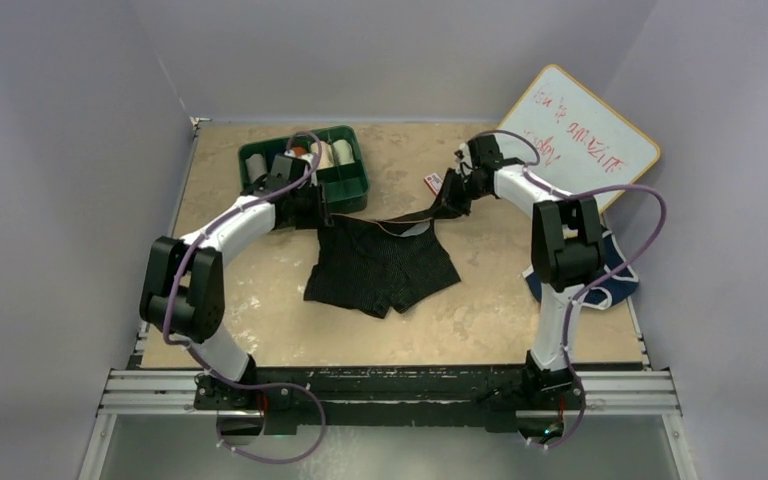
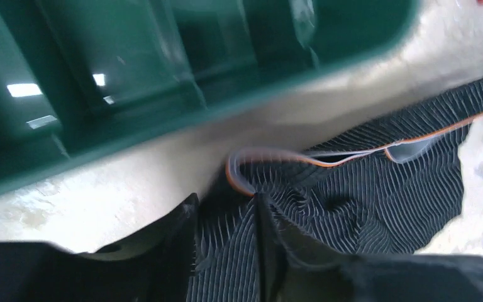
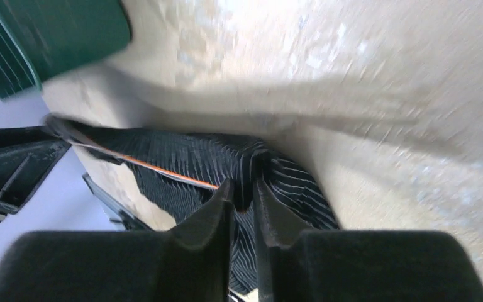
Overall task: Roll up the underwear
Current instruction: Flatten out the underwear at the center of the board.
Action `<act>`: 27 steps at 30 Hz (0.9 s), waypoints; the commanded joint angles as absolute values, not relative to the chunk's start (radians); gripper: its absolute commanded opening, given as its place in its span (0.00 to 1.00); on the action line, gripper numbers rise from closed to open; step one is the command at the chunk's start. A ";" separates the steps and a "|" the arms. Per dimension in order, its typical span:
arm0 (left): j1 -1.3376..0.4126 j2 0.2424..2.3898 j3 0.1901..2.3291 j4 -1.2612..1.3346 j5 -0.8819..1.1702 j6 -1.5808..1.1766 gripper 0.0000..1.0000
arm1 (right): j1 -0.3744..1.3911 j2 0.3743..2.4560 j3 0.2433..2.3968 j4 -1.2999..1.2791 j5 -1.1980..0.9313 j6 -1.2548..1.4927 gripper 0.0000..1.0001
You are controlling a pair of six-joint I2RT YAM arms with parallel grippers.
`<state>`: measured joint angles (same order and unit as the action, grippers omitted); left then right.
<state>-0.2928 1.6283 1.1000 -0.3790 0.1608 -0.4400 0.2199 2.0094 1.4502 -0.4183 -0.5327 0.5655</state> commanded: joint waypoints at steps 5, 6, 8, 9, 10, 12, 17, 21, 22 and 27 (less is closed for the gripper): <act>-0.216 1.661 1.172 -0.448 0.099 -0.408 0.56 | 0.088 1.984 1.540 -0.460 -0.533 0.478 0.58; -0.216 1.619 1.133 -0.449 0.108 -0.418 0.56 | 0.088 1.956 1.506 -0.451 -0.535 0.456 0.59; -0.217 1.546 1.066 -0.447 0.156 -0.435 0.56 | 0.090 1.890 1.410 -0.407 -0.571 0.427 0.58; -0.218 1.501 1.025 -0.438 0.200 -0.442 0.56 | 0.095 1.849 1.344 -0.371 -0.618 0.421 0.57; -0.218 1.458 0.987 -0.420 0.253 -0.446 0.56 | 0.102 1.811 1.276 -0.333 -0.658 0.423 0.56; -0.220 1.378 0.903 -0.376 0.363 -0.454 0.56 | 0.123 1.733 1.152 -0.267 -0.706 0.429 0.53; -0.276 1.278 0.758 -0.285 0.516 -0.474 0.55 | 0.213 1.670 1.016 -0.244 -0.715 0.402 0.46; -0.349 1.321 0.735 -0.271 0.479 -0.477 0.54 | 0.286 1.694 1.005 -0.237 -0.663 0.401 0.38; -0.359 1.336 0.740 -0.277 0.447 -0.492 0.53 | 0.296 1.702 1.004 -0.246 -0.634 0.402 0.36; -0.372 1.422 0.701 -0.284 0.319 -0.618 0.47 | 0.308 1.726 0.945 -0.297 -0.515 0.389 0.32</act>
<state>-0.3660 1.3720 0.7380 -0.3233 0.4000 -0.5159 0.3107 1.7142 0.9920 -0.2691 -0.6113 0.4206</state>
